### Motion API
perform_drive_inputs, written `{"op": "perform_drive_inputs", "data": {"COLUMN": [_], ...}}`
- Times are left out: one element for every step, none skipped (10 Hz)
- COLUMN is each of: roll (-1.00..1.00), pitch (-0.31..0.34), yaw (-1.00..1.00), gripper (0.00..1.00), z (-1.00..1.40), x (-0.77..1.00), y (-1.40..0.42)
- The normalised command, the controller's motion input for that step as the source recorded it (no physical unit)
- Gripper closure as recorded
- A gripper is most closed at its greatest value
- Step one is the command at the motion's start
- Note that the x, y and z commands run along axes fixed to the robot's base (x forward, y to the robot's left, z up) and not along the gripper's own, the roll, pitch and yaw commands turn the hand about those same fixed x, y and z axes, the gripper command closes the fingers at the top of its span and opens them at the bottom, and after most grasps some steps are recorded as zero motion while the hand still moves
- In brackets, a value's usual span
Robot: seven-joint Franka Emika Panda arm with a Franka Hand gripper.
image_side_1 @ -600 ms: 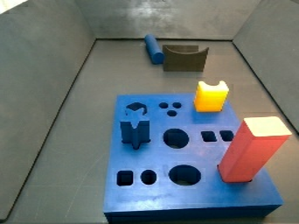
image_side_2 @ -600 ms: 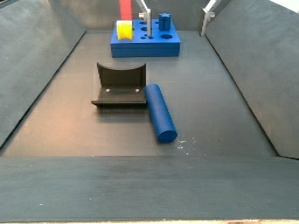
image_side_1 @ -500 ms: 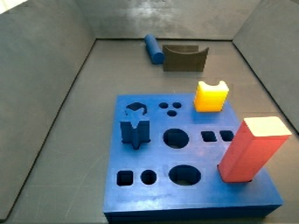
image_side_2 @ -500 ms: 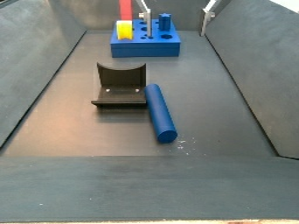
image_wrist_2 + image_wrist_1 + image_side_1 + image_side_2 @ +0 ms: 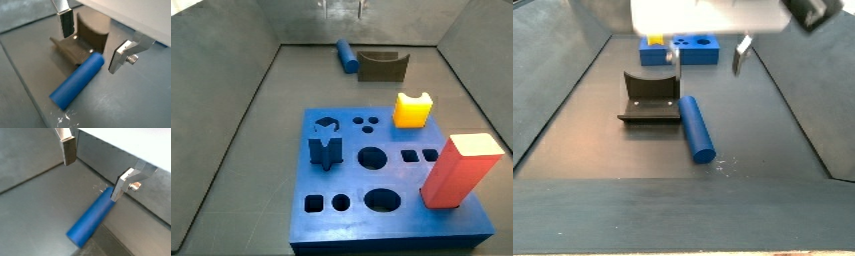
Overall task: Pick up the round object. Move up. Place the round object on the fixture. Regrasp the round object. Move to above the board. Insert the round object.
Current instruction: Pick up the round object.
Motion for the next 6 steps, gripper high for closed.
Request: {"op": "perform_drive_inputs", "data": {"roll": [-0.22, -0.18, -0.19, -0.16, -0.15, -0.09], "pitch": [0.02, 0.023, 0.029, 0.009, 0.0, 0.0], "yaw": [0.0, -0.1, -0.15, -0.12, -0.03, 0.0], "gripper": [0.0, 0.0, 0.0, 0.0, 0.0, 0.0], "z": [-0.75, -0.82, -0.76, -0.68, -0.65, -0.61], "x": [0.09, 0.0, 0.0, 0.0, 0.0, 0.0], "y": [0.27, 0.19, 0.15, 0.11, 0.06, 0.04]}}
